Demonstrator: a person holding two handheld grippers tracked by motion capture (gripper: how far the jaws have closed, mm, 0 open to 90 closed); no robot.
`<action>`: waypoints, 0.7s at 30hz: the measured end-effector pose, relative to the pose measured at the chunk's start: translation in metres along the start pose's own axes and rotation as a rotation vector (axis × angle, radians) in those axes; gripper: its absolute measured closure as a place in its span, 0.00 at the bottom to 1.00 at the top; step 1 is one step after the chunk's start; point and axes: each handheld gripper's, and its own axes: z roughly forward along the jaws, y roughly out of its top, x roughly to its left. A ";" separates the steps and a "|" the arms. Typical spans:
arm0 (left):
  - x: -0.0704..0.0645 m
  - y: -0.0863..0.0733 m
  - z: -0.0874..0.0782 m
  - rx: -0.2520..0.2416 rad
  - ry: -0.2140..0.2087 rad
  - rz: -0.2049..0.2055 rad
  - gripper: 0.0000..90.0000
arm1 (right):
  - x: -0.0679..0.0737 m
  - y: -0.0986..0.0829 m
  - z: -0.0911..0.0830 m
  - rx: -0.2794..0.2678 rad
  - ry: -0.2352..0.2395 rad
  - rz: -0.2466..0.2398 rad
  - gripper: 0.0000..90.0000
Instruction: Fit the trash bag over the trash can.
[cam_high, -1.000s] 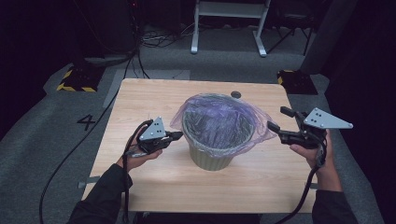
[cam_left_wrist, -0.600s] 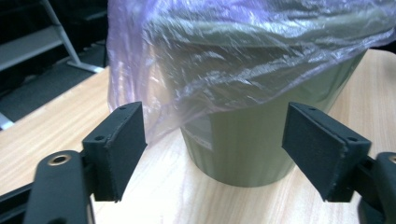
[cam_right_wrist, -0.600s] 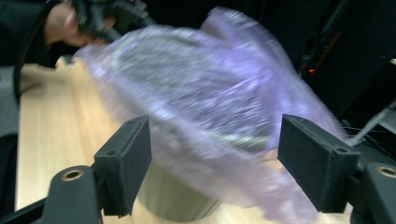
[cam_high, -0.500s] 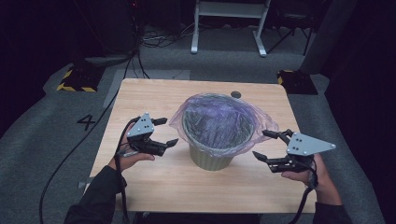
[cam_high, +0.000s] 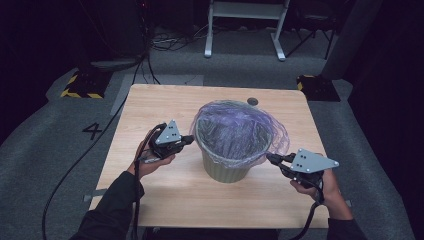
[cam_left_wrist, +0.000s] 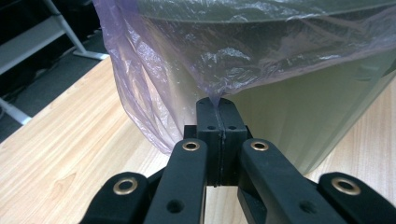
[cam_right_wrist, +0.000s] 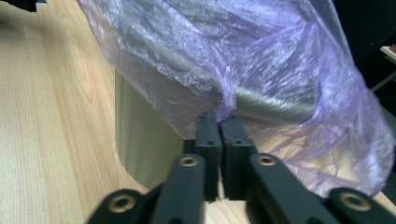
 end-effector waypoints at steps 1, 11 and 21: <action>0.001 0.000 0.000 0.001 -0.004 -0.001 1.00 | 0.000 -0.001 0.000 -0.003 0.005 0.003 1.00; -0.001 -0.016 0.006 0.030 -0.027 -0.016 1.00 | 0.004 -0.022 0.016 0.009 0.034 0.063 1.00; -0.001 -0.032 0.018 0.050 -0.049 -0.049 1.00 | -0.003 -0.045 0.049 0.062 0.069 0.154 1.00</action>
